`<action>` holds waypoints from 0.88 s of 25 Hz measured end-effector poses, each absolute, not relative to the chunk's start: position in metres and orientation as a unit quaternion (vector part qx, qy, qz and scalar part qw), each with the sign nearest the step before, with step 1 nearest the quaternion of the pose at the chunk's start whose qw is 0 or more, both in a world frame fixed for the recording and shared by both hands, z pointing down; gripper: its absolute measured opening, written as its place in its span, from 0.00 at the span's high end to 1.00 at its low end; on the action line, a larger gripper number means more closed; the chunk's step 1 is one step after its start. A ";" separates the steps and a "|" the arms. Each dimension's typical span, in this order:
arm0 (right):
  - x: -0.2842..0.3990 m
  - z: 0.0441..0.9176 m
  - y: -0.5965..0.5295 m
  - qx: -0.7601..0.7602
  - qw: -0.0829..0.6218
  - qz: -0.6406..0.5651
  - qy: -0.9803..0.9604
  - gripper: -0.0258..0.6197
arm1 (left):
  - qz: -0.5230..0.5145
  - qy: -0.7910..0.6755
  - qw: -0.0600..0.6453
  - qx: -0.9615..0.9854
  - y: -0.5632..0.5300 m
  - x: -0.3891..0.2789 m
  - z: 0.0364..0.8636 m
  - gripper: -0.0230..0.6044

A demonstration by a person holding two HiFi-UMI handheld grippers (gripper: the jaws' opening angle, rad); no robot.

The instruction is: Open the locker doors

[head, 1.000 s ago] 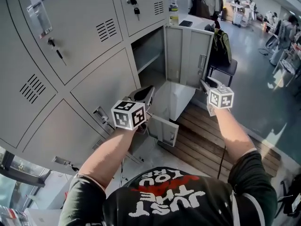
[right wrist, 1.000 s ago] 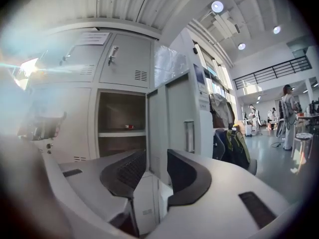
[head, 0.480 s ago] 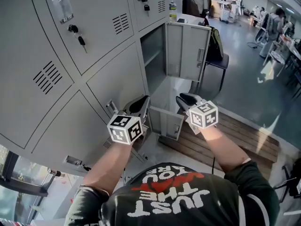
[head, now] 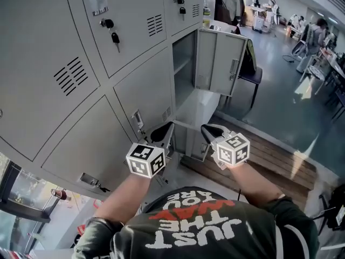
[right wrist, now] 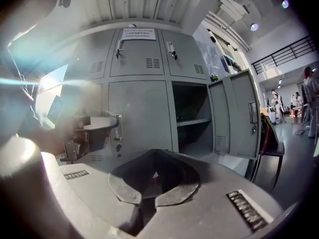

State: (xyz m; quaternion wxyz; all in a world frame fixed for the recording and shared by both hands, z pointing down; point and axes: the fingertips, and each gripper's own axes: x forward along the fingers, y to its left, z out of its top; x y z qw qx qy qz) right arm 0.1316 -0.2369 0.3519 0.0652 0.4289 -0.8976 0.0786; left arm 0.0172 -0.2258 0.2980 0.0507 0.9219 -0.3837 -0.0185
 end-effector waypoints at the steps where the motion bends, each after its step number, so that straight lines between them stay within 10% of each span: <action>1: 0.131 0.353 -0.235 0.427 0.067 0.076 -0.898 0.90 | -0.020 -0.384 0.054 0.922 -0.225 0.016 0.298 0.96; 22: 0.134 0.345 -0.239 0.421 0.070 0.061 -0.902 0.91 | -0.023 -0.387 0.061 0.920 -0.221 0.014 0.300 0.96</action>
